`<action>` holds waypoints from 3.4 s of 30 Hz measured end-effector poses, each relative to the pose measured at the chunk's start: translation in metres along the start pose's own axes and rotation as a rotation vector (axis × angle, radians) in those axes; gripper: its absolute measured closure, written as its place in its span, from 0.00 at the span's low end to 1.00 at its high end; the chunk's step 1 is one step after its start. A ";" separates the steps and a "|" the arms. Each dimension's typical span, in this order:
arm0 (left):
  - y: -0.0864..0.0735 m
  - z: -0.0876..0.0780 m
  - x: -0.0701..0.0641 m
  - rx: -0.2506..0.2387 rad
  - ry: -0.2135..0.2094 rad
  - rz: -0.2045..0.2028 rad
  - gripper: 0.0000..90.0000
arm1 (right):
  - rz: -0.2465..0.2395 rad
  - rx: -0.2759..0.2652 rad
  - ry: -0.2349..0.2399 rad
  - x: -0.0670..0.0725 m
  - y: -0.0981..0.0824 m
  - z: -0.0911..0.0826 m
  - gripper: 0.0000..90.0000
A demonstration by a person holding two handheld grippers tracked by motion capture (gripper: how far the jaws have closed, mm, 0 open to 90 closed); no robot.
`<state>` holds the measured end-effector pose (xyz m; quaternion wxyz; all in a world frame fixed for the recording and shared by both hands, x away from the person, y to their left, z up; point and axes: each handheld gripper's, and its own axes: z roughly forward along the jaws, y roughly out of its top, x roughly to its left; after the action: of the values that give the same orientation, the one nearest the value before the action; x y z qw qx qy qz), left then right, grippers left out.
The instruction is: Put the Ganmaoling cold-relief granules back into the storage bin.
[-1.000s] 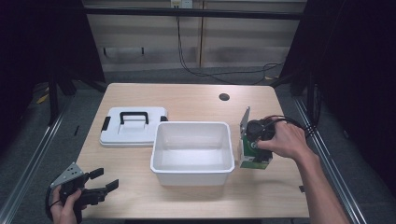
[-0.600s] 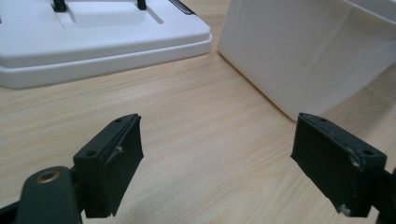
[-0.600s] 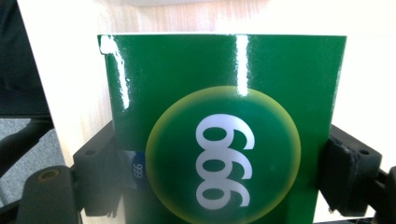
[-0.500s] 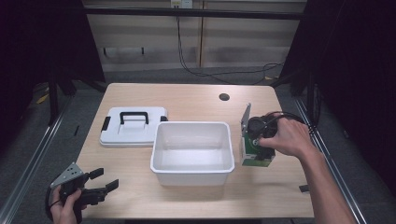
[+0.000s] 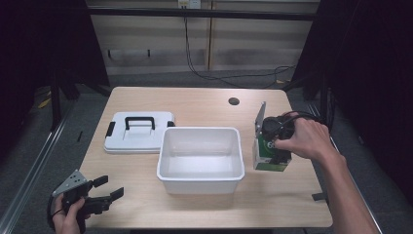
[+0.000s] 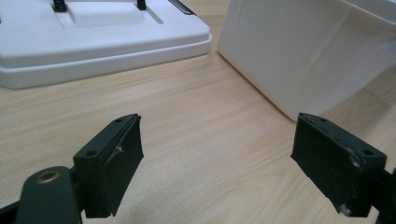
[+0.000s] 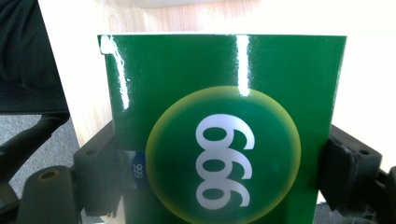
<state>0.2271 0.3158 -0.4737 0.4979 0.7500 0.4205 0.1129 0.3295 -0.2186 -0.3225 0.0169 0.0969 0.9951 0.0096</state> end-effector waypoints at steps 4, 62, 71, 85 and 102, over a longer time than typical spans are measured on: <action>0.000 0.001 0.000 0.000 -0.001 -0.006 0.18 | 0.002 -0.022 -0.013 0.001 -0.004 -0.011 0.18; 0.000 0.000 0.001 -0.005 -0.004 -0.003 0.18 | -0.130 -0.053 -0.011 -0.002 0.101 -0.062 0.18; 0.000 0.000 0.001 -0.004 -0.004 -0.002 0.18 | -0.138 -0.057 -0.010 -0.005 0.114 -0.051 0.18; 0.000 0.000 0.001 -0.003 -0.006 -0.002 0.18 | -0.153 -0.037 0.012 -0.005 0.133 -0.027 0.17; 0.000 0.000 0.001 -0.004 -0.005 -0.006 0.18 | -0.142 -0.041 0.056 -0.009 0.131 0.013 0.17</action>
<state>0.2273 0.3164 -0.4737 0.5006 0.7481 0.4213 0.1106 0.3638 -0.0911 -0.3318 -0.0085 0.0252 0.9992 0.0313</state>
